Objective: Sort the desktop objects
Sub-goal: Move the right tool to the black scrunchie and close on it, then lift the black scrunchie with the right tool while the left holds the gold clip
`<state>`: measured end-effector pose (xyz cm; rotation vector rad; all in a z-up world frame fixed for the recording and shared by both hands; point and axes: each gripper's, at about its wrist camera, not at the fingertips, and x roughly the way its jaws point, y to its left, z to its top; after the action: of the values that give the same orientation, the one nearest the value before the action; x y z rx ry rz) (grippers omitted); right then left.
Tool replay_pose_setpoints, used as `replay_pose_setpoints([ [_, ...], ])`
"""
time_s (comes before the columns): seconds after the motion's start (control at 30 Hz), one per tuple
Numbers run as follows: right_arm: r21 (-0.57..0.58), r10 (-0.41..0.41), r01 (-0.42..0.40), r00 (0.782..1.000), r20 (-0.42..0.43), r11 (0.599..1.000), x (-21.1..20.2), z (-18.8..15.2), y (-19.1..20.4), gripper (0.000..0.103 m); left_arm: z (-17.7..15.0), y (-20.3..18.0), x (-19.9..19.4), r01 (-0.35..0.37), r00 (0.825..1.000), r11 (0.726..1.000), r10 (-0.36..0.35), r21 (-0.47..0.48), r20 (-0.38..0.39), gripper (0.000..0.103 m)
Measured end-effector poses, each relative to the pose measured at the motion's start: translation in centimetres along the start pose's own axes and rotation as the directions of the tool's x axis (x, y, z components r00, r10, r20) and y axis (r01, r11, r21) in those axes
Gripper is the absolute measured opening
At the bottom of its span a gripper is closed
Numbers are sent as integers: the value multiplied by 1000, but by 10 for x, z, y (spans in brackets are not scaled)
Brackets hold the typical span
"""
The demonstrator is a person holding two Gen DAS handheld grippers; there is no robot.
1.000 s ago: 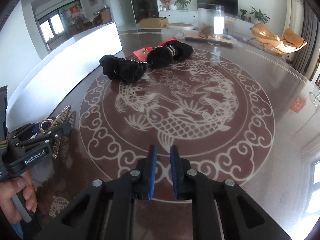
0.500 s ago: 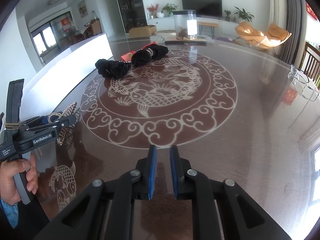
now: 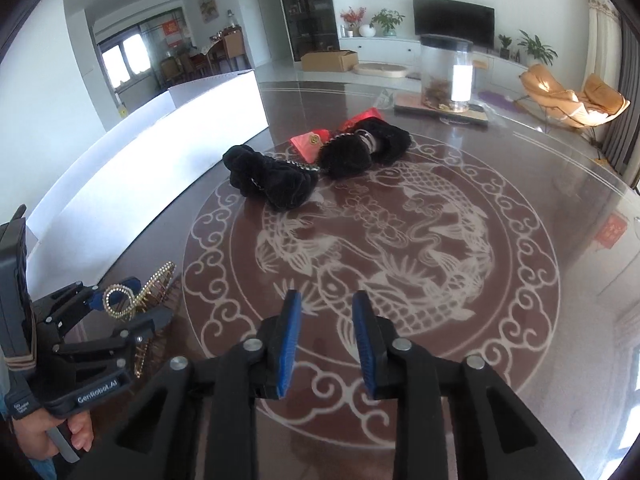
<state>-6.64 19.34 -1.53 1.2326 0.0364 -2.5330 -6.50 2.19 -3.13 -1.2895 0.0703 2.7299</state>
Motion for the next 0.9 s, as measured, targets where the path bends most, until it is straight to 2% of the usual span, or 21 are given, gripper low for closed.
replay_pose_setpoints([
  [0.07, -70, 7, -9, 1000, -24, 998, 29, 28, 15, 60, 0, 4, 0, 1, 1000, 1000, -1, -18, -1, 54],
  [0.2, -233, -60, 56, 998, -12, 971, 69, 70, 42, 63, 0, 10, 1, 12, 1000, 999, -12, -46, -2, 54],
  [0.3, -311, -82, 64, 996, -43, 948, 93, 83, 53, 63, 0, 7, 2, 1, 1000, 999, -1, -33, -4, 54],
  [0.33, -330, -86, 61, 994, -62, 942, 99, 84, 55, 61, 0, 6, 2, 0, 1000, 1000, 0, -29, -4, 54],
  [0.37, -343, -99, 66, 992, -79, 937, 104, 83, 56, 42, 1, 6, 2, 1, 1000, 1000, -1, -28, -4, 54],
  [0.4, -345, -103, 66, 991, -88, 936, 105, 82, 55, 36, 1, 6, 2, 2, 1000, 1000, -2, -29, -4, 54],
  [0.6, -223, -71, 54, 995, -68, 973, 66, 44, 35, 34, -1, 5, 0, 12, 1000, 1000, -12, -21, -3, 54],
  [0.7, -127, -58, 49, 995, -75, 991, 30, 7, 17, 34, -2, 2, 0, 23, 1000, 1000, -23, 1, -5, 54],
  [0.9, 6, -100, 100, 994, -52, 995, -47, -77, -10, 34, -3, -9, -1, 62, 998, 997, -62, 44, -7, 54],
])
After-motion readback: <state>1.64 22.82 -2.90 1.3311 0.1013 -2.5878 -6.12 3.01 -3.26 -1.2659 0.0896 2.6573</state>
